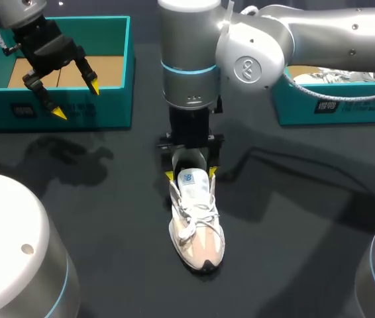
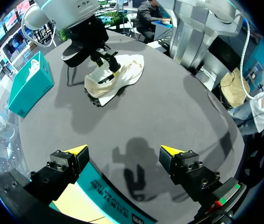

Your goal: Take the shoe out of the shoebox, open the shoe tongue, remove and reinsert the insole, then place the shoe into the shoebox

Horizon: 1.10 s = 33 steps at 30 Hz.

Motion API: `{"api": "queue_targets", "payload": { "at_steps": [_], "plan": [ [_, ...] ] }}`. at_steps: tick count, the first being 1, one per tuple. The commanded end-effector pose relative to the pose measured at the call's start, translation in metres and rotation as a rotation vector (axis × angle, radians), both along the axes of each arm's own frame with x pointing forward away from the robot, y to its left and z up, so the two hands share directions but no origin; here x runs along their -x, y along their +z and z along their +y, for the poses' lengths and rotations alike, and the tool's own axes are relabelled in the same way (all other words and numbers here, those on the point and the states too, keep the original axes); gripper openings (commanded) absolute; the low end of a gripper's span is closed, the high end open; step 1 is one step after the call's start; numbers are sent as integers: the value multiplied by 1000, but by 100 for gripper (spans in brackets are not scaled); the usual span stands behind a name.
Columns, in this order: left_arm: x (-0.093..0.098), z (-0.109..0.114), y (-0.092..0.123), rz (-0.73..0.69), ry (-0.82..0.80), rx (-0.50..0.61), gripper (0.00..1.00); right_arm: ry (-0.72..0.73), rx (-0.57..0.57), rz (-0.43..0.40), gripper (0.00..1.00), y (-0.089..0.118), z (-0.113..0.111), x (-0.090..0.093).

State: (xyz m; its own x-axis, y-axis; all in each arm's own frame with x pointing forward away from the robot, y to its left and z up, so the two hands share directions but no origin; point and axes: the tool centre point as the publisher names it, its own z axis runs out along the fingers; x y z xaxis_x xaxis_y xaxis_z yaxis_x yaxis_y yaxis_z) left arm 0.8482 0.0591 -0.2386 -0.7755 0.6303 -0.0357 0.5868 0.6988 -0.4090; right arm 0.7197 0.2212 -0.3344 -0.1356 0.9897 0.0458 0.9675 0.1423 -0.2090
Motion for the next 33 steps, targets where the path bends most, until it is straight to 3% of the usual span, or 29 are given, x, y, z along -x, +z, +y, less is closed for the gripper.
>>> {"api": "queue_targets", "payload": {
  "at_steps": [1, 9, 32, 33],
  "plan": [
    [-1, 0, 0, 1, -2, -3, 100, 0, -13, 1, 100, -1, -5, 3],
    [-1, 0, 0, 1, -2, -3, 100, 0, -30, 23, 100, 0, -5, 3],
    [-1, 0, 0, 1, -2, -3, 100, -51, 28, -52, 100, 32, -3, 13],
    [-1, 0, 0, 1, -2, -3, 100, -57, 31, -53, 92, 33, -3, 15]
  ]
}}
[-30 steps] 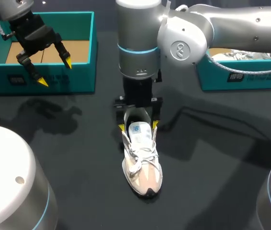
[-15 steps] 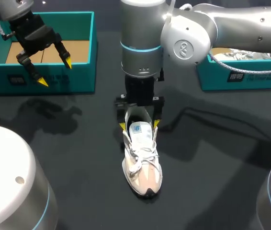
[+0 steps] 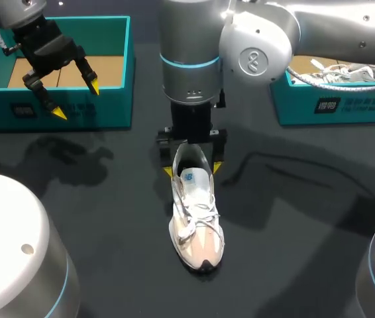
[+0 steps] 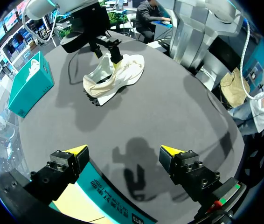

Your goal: Take the shoe out of the shoebox, open the shoe tongue, remove and reinsert the insole, then place the shoe into the shoebox

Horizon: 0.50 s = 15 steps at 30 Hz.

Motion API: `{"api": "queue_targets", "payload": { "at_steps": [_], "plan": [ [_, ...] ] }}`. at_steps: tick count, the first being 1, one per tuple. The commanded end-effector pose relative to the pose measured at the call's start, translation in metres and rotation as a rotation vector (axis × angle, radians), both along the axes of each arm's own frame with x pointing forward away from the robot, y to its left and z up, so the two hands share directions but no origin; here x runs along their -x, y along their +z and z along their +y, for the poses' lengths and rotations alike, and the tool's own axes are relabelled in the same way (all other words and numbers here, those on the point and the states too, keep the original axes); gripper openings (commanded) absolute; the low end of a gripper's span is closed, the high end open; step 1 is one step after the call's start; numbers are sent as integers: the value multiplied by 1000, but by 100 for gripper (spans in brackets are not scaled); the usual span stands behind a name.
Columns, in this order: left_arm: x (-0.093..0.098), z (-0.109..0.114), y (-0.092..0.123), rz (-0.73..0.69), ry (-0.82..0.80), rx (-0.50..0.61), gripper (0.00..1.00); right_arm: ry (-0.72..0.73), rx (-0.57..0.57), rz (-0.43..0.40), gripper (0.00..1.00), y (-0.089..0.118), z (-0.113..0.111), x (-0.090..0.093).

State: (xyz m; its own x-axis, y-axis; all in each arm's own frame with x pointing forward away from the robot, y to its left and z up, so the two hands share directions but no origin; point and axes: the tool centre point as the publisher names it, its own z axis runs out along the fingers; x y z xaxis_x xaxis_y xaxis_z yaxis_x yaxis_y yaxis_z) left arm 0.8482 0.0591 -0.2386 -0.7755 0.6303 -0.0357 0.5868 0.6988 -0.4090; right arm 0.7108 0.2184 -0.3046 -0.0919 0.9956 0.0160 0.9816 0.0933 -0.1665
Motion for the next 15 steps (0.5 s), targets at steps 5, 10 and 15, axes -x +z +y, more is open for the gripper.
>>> {"api": "queue_targets", "payload": {
  "at_steps": [5, 10, 15],
  "plan": [
    [-1, 0, 0, 1, -2, -3, 100, -47, 20, -15, 85, 10, -5, 21],
    [-1, 0, 0, 1, -2, -3, 100, -71, 32, -12, 58, 17, -4, 37],
    [-1, 0, 0, 1, -2, -3, 100, -95, 42, -9, 42, 18, -5, 51]
  ]
}}
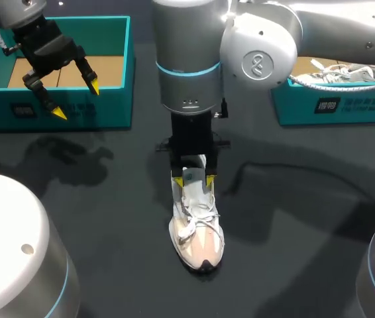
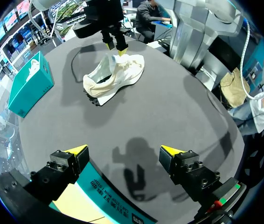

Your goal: Take the shoe out of the shoebox, open the shoe tongue, remove and reinsert the insole, then place the shoe into the shoebox

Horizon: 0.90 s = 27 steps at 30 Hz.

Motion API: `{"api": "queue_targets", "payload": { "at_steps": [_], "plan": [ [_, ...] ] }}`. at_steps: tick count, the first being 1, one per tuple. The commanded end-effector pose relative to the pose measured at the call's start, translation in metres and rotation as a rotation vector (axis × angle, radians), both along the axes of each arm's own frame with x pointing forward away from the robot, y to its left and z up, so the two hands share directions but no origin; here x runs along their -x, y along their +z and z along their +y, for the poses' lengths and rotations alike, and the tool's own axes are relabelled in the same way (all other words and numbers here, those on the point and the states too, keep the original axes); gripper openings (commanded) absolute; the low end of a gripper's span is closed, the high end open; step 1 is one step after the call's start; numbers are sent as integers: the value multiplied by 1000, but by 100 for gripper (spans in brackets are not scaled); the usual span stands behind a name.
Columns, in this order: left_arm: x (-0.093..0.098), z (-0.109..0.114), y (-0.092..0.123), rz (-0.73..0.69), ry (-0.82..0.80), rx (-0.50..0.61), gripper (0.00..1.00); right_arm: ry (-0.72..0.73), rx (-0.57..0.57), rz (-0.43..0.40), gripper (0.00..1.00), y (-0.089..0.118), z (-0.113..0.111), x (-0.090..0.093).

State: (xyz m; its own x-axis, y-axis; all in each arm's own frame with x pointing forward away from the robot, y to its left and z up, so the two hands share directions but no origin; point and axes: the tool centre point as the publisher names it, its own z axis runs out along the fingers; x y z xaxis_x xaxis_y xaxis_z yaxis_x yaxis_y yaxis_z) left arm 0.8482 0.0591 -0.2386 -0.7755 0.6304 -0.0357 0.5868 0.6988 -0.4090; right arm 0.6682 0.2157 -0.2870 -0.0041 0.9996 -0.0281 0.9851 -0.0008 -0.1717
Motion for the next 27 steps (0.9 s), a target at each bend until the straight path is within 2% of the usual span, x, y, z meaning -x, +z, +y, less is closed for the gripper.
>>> {"api": "queue_targets", "payload": {
  "at_steps": [1, 7, 10, 14, 21, 27],
  "plan": [
    [-1, 0, 0, 1, -2, -3, 100, -8, -2, -14, 40, 0, -3, 10],
    [-1, 0, 0, 1, -2, -3, 100, -10, -9, -15, 37, -7, -3, 11],
    [-1, 0, 0, 1, -2, -3, 100, -11, -10, -14, 30, -12, -4, 10],
    [-1, 0, 0, 1, -2, -3, 100, 0, -28, -22, 26, -21, -7, 6],
    [-1, 0, 0, 1, -2, -3, 100, 36, -58, -15, 17, -37, -7, -13],
    [-1, 0, 0, 1, -2, -3, 100, 56, -101, -2, 15, -56, -13, -31]
  ]
}}
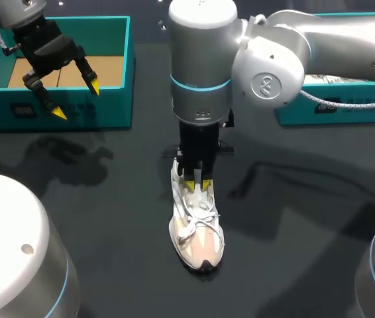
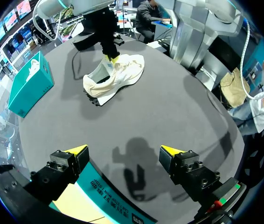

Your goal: Take the shoe out of the shoebox, open the shoe tongue, remove and reinsert the insole, then place the shoe into the shoebox

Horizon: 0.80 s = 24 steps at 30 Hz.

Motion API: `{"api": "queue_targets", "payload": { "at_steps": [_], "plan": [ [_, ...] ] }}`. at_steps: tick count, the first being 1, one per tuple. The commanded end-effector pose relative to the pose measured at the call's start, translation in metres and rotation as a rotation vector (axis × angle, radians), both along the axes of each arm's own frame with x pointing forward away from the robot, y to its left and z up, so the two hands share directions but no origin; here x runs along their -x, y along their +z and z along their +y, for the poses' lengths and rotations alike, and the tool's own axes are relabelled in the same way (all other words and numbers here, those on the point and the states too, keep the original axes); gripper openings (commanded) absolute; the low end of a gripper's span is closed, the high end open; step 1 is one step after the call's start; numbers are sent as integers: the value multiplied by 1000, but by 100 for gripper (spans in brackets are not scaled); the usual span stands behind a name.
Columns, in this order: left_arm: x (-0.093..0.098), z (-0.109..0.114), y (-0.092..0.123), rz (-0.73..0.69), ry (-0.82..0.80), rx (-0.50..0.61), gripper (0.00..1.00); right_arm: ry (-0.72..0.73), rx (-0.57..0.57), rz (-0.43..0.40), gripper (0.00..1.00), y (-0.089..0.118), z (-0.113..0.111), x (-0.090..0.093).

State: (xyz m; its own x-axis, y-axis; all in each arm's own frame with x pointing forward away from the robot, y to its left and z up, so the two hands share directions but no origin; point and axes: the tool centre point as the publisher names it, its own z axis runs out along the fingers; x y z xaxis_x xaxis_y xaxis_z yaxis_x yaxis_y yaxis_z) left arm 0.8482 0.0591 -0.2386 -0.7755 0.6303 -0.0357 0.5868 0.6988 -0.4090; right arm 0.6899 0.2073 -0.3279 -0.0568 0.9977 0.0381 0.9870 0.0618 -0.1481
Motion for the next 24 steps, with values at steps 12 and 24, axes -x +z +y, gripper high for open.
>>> {"api": "queue_targets", "payload": {
  "at_steps": [12, 24],
  "plan": [
    [-1, 0, 0, 1, -2, -3, 100, 40, 30, 8, 20, 5, 3, -12],
    [-1, 0, 0, 1, -2, -3, 100, 69, -23, 11, 24, -19, -3, -24]
  ]
}}
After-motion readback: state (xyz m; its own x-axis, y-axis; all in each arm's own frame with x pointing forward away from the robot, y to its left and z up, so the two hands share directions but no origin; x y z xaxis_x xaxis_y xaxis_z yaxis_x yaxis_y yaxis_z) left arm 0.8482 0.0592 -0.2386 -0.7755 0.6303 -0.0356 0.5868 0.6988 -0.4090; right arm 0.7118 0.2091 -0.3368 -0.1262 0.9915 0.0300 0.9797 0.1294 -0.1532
